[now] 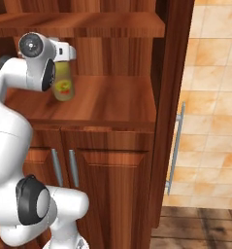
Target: Sort all alcoholic drinks to one cabinet, and non-alcoholic drinks to the other.
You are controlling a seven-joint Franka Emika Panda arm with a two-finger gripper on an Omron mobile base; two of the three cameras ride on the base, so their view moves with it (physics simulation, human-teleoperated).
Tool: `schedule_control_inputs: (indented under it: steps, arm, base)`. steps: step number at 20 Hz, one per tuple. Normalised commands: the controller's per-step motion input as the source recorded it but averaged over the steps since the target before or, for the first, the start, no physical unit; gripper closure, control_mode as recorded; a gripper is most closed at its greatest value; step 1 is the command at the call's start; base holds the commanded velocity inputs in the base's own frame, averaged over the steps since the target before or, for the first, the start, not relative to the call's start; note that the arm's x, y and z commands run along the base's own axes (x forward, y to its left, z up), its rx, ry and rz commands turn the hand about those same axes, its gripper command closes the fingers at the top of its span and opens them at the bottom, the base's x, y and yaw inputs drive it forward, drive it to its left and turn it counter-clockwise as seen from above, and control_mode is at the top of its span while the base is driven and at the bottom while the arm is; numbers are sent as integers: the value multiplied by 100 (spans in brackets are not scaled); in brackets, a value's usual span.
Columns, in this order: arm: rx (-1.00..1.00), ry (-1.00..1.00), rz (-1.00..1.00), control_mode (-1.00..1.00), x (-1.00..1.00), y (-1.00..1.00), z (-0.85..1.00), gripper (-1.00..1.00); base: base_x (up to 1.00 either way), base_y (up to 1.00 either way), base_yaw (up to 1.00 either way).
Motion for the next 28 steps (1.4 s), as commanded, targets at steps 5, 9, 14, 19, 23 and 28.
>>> schedule_control_inputs:
  steps: [5,9,14,19,23,28]
  arm:
    - [0,-16,0,-100,0,0,0,-100]
    - [0,-11,0,-100,-13,-2,0,-100]
    - [0,-1,-5,-100,-79,-22,0,-100]
    - [0,11,-12,-100,-100,-33,0,-100]
    - [-6,22,-12,-100,-100,-29,0,-100]
    - [-8,26,-10,-100,-93,-30,0,-100]
  base:
    - [0,0,0]
    - [0,0,0]
    - [0,0,0]
    - [0,0,0]
    - [0,0,0]
    - [0,0,0]
